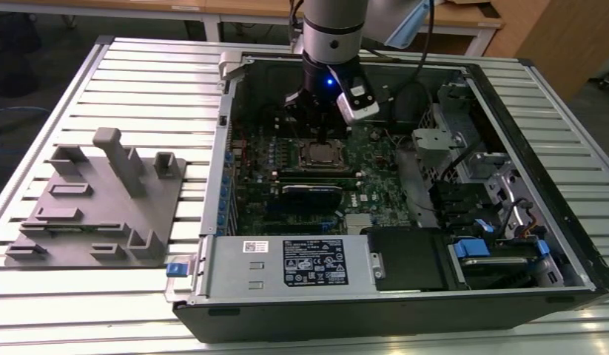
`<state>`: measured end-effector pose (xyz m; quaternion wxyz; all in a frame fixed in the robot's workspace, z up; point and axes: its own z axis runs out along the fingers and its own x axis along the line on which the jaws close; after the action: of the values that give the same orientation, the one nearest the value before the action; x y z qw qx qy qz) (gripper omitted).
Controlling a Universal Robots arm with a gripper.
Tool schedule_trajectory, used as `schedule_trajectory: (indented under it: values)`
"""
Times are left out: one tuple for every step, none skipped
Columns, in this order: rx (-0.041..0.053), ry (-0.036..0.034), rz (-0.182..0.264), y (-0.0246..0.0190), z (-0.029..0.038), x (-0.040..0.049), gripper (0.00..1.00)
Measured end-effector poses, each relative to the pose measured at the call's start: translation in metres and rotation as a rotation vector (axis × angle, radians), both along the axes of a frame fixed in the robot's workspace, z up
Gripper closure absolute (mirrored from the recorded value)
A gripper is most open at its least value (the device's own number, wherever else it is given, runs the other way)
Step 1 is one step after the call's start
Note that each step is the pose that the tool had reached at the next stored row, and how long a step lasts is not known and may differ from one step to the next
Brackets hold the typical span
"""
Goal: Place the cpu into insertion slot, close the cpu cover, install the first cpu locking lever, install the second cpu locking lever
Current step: 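Install the first cpu locking lever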
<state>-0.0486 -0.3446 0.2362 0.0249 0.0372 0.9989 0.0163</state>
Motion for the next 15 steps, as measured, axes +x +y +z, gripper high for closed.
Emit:
schedule_trajectory:
  values:
    - [0.0, 0.0, 0.0, 0.0, 0.0, 0.0001, 0.89]
    - [-0.0002, 0.0002, 0.0, 0.0, 0.0001, 0.0006, 0.89]
    - [-0.0002, 0.0002, 0.0, 0.0, 0.0001, 0.0013, 0.89]
    - [-0.0002, 0.0002, 0.0, 0.0, 0.0001, 0.0021, 0.89]
    - [-0.0001, 0.0, 0.0, 0.0, 0.0, 0.0029, 0.89]
    - [0.0, 0.0, 0.0, 0.0, -0.0001, 0.0032, 0.89]
    - [0.0001, 0.0, 0.0, 0.0, -0.0004, 0.0033, 0.89]
    - [0.0001, -0.0001, 0.0, 0.0, -0.001, 0.0033, 0.89]
    - [-0.0001, 0.0001, 0.0, 0.0, -0.002, 0.0033, 0.89]
    - [-0.0001, 0.0, 0.0, 0.0, -0.0031, 0.0033, 0.89]
    - [-0.0001, 0.0001, 0.0, 0.0, -0.0041, 0.0034, 0.89]
    - [0.0, 0.0, 0.0, 0.0, -0.005, 0.0034, 0.89]
    - [-0.0001, 0.0, 0.0, 0.0, -0.0058, 0.0034, 0.89]
    - [-0.0001, 0.0, -0.001, -0.0001, -0.0068, 0.0033, 0.89]
    - [0.0, 0.0, -0.001, 0.0, -0.0077, 0.0034, 0.89]
